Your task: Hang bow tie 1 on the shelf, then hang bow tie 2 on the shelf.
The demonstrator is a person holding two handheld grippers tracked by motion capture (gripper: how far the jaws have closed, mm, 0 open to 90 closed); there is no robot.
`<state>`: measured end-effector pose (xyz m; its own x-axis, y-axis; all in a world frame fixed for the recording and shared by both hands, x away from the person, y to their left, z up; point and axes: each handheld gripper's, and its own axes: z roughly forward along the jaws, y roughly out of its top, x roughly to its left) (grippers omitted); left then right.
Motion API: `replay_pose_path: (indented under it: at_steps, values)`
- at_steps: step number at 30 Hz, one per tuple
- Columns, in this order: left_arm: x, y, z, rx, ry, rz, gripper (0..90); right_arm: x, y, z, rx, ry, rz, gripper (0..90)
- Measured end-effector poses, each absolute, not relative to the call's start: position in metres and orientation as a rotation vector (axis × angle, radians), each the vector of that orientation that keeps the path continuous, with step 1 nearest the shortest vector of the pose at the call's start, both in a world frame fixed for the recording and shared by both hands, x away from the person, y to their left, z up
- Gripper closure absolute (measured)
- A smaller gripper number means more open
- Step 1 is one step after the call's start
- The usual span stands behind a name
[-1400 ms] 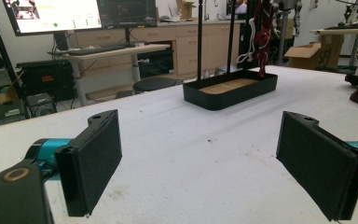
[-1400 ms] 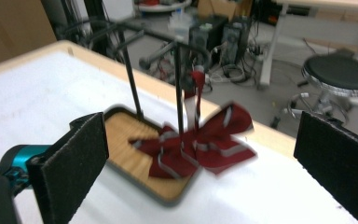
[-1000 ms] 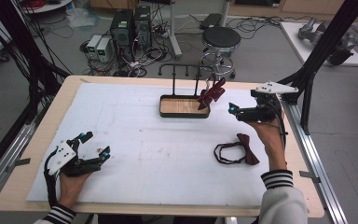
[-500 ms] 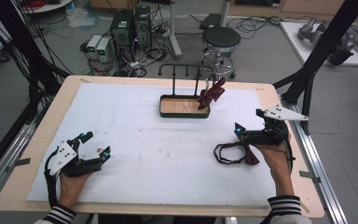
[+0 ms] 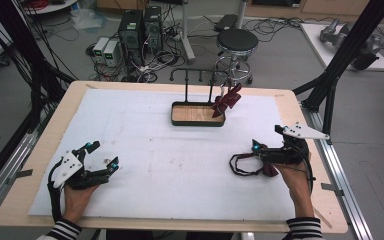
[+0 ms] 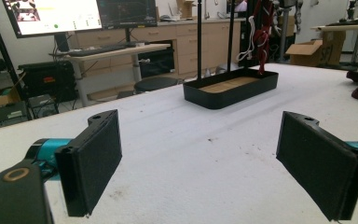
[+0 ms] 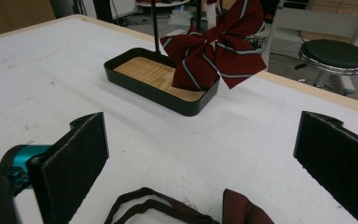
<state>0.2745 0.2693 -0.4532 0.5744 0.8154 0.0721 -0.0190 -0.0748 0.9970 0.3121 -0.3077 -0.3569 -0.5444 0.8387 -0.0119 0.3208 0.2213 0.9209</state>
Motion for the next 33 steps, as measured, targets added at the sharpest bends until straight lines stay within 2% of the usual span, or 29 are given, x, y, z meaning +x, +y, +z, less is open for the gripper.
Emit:
replay_pose_path:
  at_steps: [14,33]
  values:
    - [0.275,0.269,-0.453,1.496,0.713,0.791,14.3,0.314,-0.311,-0.361,1.109,2.005,1.251,2.3]
    - [0.276,0.27,-0.453,1.495,0.724,0.781,14.2,0.321,-0.315,-0.37,1.251,2.193,0.952,2.5]
